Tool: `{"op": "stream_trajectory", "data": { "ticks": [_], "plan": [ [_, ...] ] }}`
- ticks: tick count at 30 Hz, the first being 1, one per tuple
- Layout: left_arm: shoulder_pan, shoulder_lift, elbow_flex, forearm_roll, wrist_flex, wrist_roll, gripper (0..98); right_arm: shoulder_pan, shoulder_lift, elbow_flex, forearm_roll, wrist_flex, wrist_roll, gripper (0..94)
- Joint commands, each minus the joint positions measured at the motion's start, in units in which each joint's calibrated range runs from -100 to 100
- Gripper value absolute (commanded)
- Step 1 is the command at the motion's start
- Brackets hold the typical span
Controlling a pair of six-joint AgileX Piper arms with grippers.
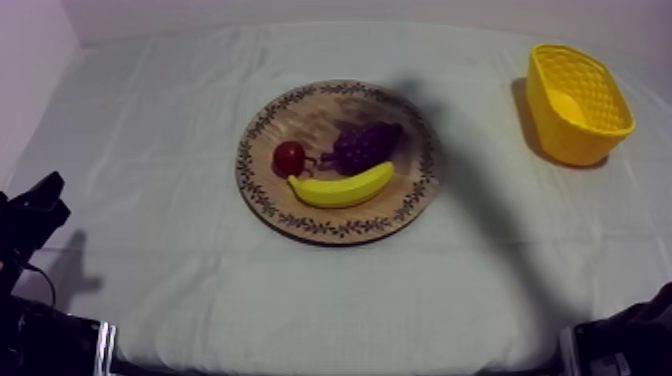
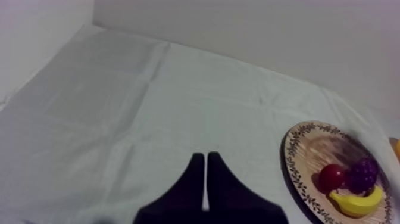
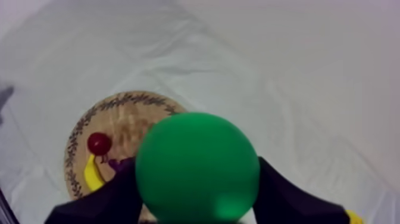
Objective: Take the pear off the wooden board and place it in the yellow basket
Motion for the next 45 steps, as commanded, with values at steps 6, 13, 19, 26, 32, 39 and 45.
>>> {"op": "stream_trajectory", "data": {
  "ticks": [6,13,19,26,32,39,45],
  "plan": [
    [0.0,0.0,0.0,0.02,0.0,0.0,0.1,9.1,-1.7,5.1,0.6,-5.1,-0.9,34.3],
    [0.0,0.0,0.0,0.02,0.0,0.0,0.1,15.3,0.6,12.8,1.9,-12.4,-1.7,34.0],
    [0.0,0.0,0.0,0.02,0.0,0.0,0.1,18.6,3.2,18.2,2.8,-17.6,-2.5,36.3],
    [0.0,0.0,0.0,0.02,0.0,0.0,0.1,21.2,7.3,22.4,3.5,-21.8,-3.4,38.3],
    [0.0,0.0,0.0,0.02,0.0,0.0,0.1,22.4,9.3,26.0,4.4,-24.6,-4.5,57.7],
    [0.0,0.0,0.0,0.02,0.0,0.0,0.1,22.5,7.2,28.8,4.5,-24.8,-5.0,73.6],
    [0.0,0.0,0.0,0.02,0.0,0.0,0.1,21.7,-0.2,29.1,5.3,-22.2,-7.5,72.2]
  ]
}}
